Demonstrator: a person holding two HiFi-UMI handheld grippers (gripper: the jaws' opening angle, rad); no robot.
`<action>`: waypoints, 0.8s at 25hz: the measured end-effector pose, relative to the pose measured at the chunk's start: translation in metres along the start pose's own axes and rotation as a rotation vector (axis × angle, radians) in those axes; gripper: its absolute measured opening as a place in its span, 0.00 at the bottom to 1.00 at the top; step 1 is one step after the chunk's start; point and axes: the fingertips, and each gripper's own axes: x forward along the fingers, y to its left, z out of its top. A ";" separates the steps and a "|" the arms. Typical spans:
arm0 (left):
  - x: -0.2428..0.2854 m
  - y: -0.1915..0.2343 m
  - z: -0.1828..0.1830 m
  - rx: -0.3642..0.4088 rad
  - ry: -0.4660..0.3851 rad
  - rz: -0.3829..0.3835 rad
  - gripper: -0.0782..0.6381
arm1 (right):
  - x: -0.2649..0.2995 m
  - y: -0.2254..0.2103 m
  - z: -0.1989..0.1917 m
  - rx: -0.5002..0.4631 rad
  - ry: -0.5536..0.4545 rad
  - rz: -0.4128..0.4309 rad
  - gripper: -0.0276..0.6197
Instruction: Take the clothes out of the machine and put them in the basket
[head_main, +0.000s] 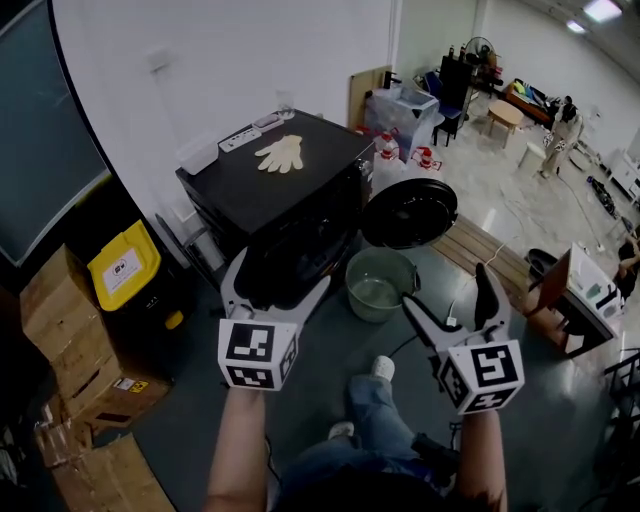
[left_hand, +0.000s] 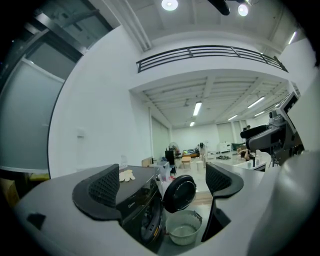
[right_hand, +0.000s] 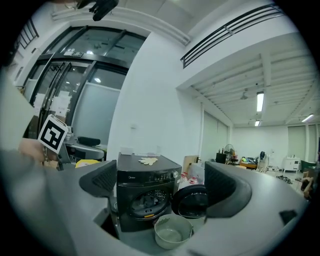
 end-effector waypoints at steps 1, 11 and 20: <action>0.003 0.001 -0.001 0.002 0.001 0.000 0.86 | 0.002 -0.001 0.000 -0.004 -0.001 0.000 0.89; 0.056 -0.001 -0.001 -0.027 -0.015 -0.004 0.86 | 0.034 -0.034 -0.003 -0.044 -0.017 -0.005 0.89; 0.143 -0.012 0.004 -0.006 -0.005 -0.016 0.86 | 0.096 -0.105 -0.026 -0.045 0.052 -0.027 0.89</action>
